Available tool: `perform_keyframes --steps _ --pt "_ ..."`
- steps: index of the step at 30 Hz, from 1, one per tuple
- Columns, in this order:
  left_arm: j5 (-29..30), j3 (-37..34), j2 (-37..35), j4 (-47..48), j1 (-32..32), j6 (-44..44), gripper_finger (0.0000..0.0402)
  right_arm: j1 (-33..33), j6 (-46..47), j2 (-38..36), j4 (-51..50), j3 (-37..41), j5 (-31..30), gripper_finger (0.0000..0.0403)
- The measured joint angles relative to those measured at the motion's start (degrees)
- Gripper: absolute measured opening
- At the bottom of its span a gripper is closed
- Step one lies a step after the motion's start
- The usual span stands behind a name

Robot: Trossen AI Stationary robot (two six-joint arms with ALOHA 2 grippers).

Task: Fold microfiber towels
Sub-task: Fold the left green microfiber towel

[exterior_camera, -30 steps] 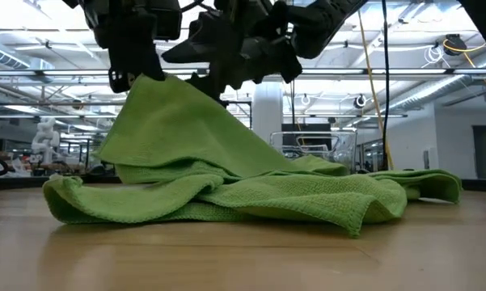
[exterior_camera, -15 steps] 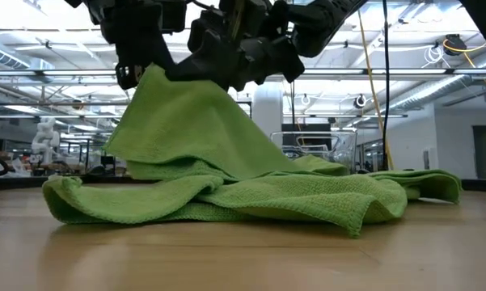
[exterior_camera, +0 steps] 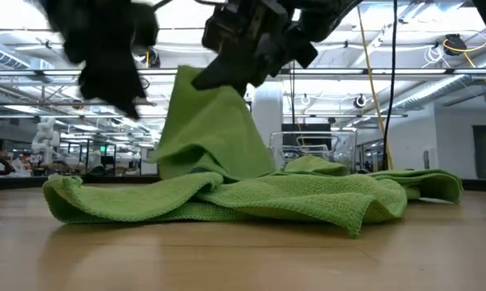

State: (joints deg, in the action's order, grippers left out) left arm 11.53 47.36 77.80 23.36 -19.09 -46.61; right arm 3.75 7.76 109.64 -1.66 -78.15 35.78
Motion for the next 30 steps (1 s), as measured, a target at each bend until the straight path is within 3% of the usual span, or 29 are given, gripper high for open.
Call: perform_keyframes --steps 5,9,14,16,20,22,30 --pt "5.65 -9.87 -0.06 -22.60 -3.25 -5.39 0.0289 0.00 -3.99 -2.41 -0.71 -0.09 0.02 0.0003" --pt "12.48 -17.33 1.59 -39.10 -3.64 -3.33 0.0281 0.15 -7.16 -4.08 -0.77 -0.07 -0.02 0.0003" --pt "12.87 -24.65 3.19 -52.33 -0.34 1.91 0.0274 0.76 -8.05 -4.72 -1.02 -0.11 -0.20 0.0002" --pt "11.47 -27.13 4.37 -58.92 1.60 4.15 0.0274 1.07 -8.25 -4.72 -0.96 -0.11 -0.19 0.0002" --pt "0.90 -29.52 8.04 -71.15 6.36 6.25 0.0274 1.63 -8.27 -4.76 -0.79 -0.11 -0.15 0.0002" --pt "-3.47 -29.38 9.63 -74.14 7.99 6.50 0.0273 1.94 -8.50 -4.76 -0.79 -0.11 -0.06 0.0002" --pt "-11.79 -27.35 15.08 -78.47 11.78 12.15 0.0261 3.04 -8.57 -4.76 -0.77 -0.11 0.01 0.0002"
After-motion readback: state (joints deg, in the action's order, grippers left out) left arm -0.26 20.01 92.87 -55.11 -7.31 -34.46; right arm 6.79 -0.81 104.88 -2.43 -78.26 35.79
